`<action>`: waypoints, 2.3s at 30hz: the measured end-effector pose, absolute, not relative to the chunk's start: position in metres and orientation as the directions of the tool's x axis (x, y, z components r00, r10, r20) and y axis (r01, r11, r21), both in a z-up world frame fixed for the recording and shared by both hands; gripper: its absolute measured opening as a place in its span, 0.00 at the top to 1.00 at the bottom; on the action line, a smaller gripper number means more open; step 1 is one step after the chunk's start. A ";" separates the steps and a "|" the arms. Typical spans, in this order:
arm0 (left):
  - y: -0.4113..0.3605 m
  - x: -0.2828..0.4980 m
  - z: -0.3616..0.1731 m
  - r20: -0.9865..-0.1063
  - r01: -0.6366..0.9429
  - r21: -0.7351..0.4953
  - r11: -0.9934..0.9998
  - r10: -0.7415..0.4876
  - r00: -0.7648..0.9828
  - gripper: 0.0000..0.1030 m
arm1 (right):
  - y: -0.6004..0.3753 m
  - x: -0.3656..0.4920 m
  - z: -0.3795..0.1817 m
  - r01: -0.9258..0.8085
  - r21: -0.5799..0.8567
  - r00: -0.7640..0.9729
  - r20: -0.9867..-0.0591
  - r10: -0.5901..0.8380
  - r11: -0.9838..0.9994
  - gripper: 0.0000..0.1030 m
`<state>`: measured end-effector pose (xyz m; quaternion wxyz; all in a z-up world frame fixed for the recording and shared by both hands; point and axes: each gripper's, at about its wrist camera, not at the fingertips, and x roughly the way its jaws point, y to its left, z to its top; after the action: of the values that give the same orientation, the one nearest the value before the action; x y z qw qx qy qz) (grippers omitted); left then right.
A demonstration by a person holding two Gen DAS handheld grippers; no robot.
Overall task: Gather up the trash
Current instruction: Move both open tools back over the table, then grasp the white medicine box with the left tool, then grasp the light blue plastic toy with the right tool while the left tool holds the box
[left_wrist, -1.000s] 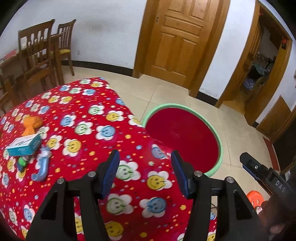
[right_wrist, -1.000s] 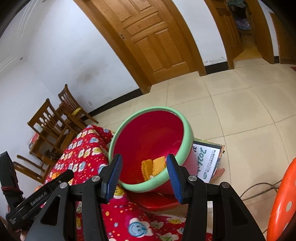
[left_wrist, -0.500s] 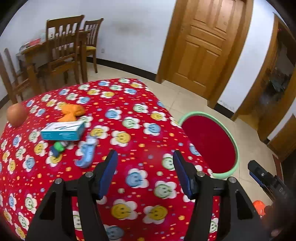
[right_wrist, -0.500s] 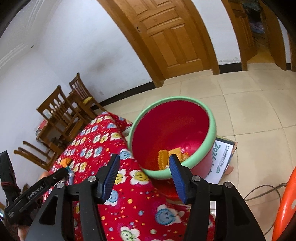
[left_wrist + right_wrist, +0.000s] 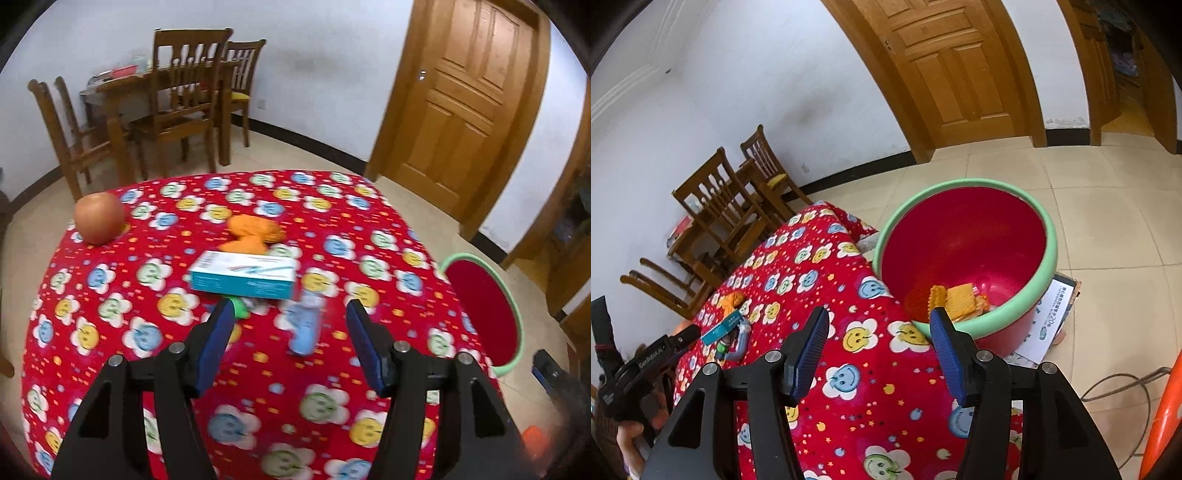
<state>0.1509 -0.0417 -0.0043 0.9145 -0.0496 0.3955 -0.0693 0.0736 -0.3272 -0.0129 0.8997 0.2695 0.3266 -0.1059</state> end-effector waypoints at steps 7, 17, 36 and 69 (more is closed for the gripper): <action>-0.022 0.175 -0.018 -0.733 0.045 -0.112 0.993 -0.113 0.671 0.21 | -0.315 0.085 -0.016 0.351 0.403 0.750 -0.662 0.005 0.845 0.44; -0.029 0.208 -0.041 -0.777 0.108 -0.040 0.993 -0.099 0.622 0.13 | -0.301 0.102 -0.021 0.339 0.372 0.727 -0.687 0.011 0.864 0.44; -0.029 0.215 -0.051 -0.766 0.151 -0.069 0.986 -0.149 0.626 0.14 | -0.275 0.122 -0.027 0.299 0.356 0.700 -0.713 0.050 0.885 0.43; 0.081 0.127 -0.024 -0.684 -0.109 -0.197 0.974 -0.057 0.727 0.14 | -0.143 0.198 -0.043 0.041 0.309 0.608 -0.762 0.222 0.950 0.44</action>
<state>0.1269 0.0806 -0.0241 0.9224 -0.1122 0.3692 0.0140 0.1983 -0.1433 -0.0434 0.8841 0.1493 0.4398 0.0513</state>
